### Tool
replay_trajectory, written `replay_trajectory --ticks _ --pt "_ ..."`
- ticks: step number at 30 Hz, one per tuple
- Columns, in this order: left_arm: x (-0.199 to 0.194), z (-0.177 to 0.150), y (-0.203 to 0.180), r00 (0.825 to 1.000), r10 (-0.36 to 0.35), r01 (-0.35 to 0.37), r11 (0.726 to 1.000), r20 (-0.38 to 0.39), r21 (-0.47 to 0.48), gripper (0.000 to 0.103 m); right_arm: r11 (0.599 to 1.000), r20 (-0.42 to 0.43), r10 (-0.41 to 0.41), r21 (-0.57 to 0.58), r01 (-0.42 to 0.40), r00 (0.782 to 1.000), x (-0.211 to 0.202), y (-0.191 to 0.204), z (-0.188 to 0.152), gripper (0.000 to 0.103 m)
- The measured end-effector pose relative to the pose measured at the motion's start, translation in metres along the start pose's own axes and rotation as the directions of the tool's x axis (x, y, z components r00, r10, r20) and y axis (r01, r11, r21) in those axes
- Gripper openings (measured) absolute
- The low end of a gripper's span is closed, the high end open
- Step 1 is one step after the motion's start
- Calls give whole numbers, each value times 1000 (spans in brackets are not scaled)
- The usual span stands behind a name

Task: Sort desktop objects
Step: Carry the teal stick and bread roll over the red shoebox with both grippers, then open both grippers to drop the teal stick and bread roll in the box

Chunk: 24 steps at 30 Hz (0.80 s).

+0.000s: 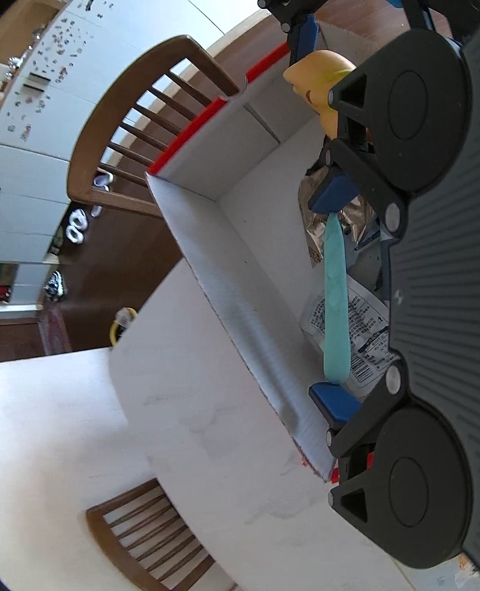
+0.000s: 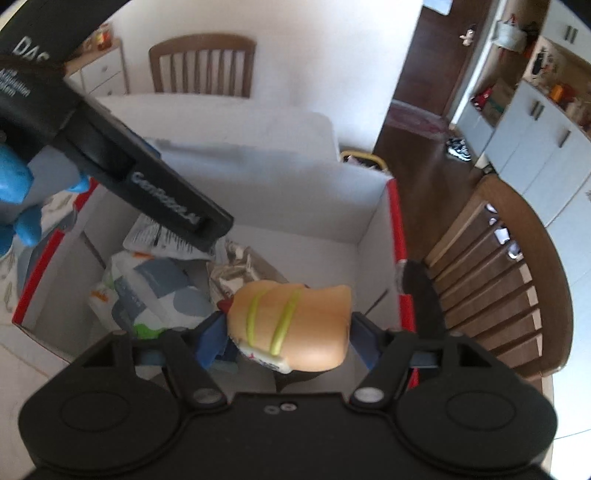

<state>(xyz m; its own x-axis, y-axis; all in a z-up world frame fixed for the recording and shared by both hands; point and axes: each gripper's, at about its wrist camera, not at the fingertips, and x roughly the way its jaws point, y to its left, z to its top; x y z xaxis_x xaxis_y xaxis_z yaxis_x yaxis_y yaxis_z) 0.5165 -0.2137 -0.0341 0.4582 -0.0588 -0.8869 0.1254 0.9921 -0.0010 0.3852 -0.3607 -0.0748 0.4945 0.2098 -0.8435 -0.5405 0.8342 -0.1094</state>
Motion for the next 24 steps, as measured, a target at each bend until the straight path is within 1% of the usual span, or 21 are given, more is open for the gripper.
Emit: replay_trajectory --ticks 2,4,7,12,19,24 --pt "4 1 0 1000 10 -10 1000 -6 -7 98 1000 -14 -3 -23 3 1000 6 2 0 72" --pt "9 2 -1 1000 19 -19 1000 -14 -11 98 999 -41 17 -35 -18 999 12 4 1 72" --pt "17 4 -4 999 24 -24 1000 -29 -11 98 998 -67 27 -58 -30 997 18 7 1 72" --pt "25 2 -4 998 31 -31 1000 -55 0 98 997 -94 42 -67 -48 995 27 9 -1 72" --pt "39 0 -2 996 32 -33 999 -85 -12 98 997 -106 40 -65 -47 994 33 12 -2 72" --pt "47 -3 -6 994 49 -47 999 -97 16 98 997 -105 31 -65 -38 994 36 12 -2 72"
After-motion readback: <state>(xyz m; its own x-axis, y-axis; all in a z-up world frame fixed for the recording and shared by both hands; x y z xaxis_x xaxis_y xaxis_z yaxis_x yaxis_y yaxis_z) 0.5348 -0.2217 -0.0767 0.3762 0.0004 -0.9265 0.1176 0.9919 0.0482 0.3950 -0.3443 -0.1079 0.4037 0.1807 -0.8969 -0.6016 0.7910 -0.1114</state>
